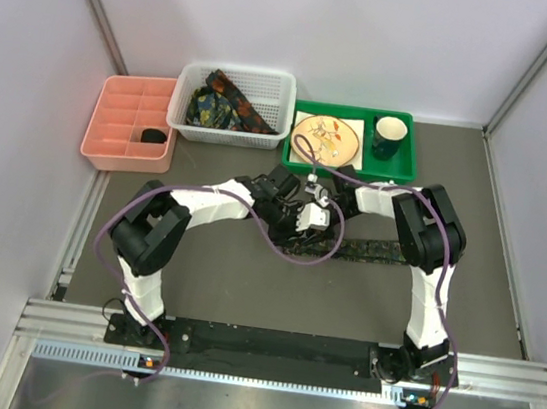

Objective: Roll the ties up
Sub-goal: Roll the tie at the center of the board.

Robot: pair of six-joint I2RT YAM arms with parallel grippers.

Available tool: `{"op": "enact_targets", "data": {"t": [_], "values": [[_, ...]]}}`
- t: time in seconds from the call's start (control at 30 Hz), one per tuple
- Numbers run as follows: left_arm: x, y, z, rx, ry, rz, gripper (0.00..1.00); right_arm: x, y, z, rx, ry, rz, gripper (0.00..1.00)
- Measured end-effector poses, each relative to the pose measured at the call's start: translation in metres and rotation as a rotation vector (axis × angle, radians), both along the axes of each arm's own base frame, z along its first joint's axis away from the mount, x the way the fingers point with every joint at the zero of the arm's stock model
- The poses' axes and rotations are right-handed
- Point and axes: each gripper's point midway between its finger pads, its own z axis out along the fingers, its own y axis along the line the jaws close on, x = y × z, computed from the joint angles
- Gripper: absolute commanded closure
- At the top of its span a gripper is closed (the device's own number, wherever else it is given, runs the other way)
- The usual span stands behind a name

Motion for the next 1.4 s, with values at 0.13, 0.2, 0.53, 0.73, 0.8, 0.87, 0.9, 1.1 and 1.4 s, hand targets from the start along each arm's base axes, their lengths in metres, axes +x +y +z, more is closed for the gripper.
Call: {"op": "enact_targets", "data": {"t": [0.13, 0.2, 0.53, 0.73, 0.8, 0.87, 0.9, 1.1, 1.4], "values": [[0.001, 0.0, -0.004, 0.044, -0.013, -0.001, 0.57, 0.0, 0.0, 0.0, 0.007, 0.002, -0.004, 1.0], [0.0, 0.0, -0.006, 0.07, -0.03, -0.01, 0.56, 0.0, 0.0, 0.0, 0.016, 0.0, -0.008, 1.0], [0.003, 0.002, -0.02, 0.207, -0.053, -0.013, 0.61, -0.001, 0.0, 0.001, 0.039, -0.013, -0.015, 1.0], [0.002, 0.003, -0.021, 0.226, -0.054, -0.027, 0.74, -0.001, 0.0, 0.002, 0.043, -0.01, -0.015, 0.87], [0.002, 0.003, -0.021, 0.227, -0.056, -0.033, 0.76, 0.0, -0.001, 0.003, 0.044, -0.005, -0.02, 0.82], [0.001, 0.004, -0.022, 0.229, -0.057, -0.039, 0.77, 0.001, -0.003, 0.004, 0.041, 0.008, -0.033, 0.77], [0.001, 0.004, -0.023, 0.229, -0.057, -0.041, 0.77, 0.001, -0.005, 0.006, 0.038, 0.015, -0.039, 0.76], [0.0, 0.003, -0.024, 0.228, -0.061, -0.056, 0.78, 0.003, -0.021, 0.016, 0.016, 0.041, -0.072, 0.72], [0.0, 0.003, -0.024, 0.231, -0.056, -0.058, 0.78, -0.002, -0.022, 0.04, 0.092, 0.087, -0.07, 0.61]]}}
